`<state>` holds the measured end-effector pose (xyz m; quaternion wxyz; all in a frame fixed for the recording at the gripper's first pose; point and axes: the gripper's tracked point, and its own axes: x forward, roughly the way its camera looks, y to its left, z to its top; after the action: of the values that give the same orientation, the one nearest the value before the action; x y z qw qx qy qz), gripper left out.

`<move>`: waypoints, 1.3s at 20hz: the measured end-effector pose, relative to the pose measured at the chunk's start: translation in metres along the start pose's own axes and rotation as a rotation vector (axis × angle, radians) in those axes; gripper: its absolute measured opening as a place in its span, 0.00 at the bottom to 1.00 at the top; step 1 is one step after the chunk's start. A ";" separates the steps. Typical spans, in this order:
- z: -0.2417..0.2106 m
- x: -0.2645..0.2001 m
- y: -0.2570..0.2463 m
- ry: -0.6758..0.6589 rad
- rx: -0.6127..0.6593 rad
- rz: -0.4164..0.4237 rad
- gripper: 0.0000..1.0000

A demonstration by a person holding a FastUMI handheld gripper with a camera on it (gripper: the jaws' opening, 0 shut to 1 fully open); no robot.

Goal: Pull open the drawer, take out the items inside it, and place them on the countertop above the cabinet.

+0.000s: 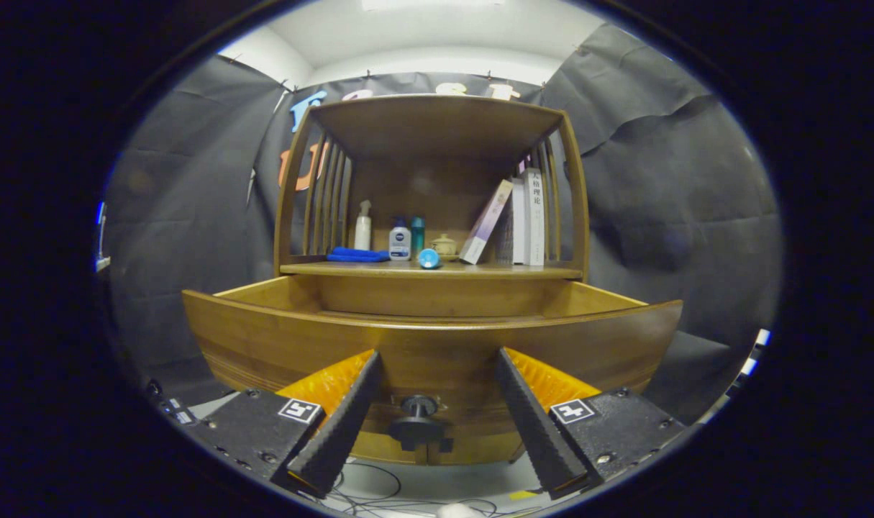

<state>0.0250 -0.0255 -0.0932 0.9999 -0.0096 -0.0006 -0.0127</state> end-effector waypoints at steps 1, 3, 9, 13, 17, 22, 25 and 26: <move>0.000 0.000 -0.005 0.002 0.016 -0.013 1.00; 0.003 -0.002 -0.009 -0.008 0.040 -0.007 1.00; 0.003 0.001 -0.009 -0.009 0.031 -0.004 1.00; 0.003 0.000 -0.009 -0.015 0.042 0.007 1.00; 0.003 -0.001 -0.007 -0.013 0.038 0.026 1.00; -0.009 0.001 -0.007 0.015 -0.005 0.010 1.00; -0.010 0.004 -0.004 0.007 -0.003 -0.012 1.00; -0.009 0.004 -0.003 0.005 0.002 -0.012 1.00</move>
<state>0.0287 -0.0290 -0.1019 0.9998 -0.0086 0.0016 -0.0187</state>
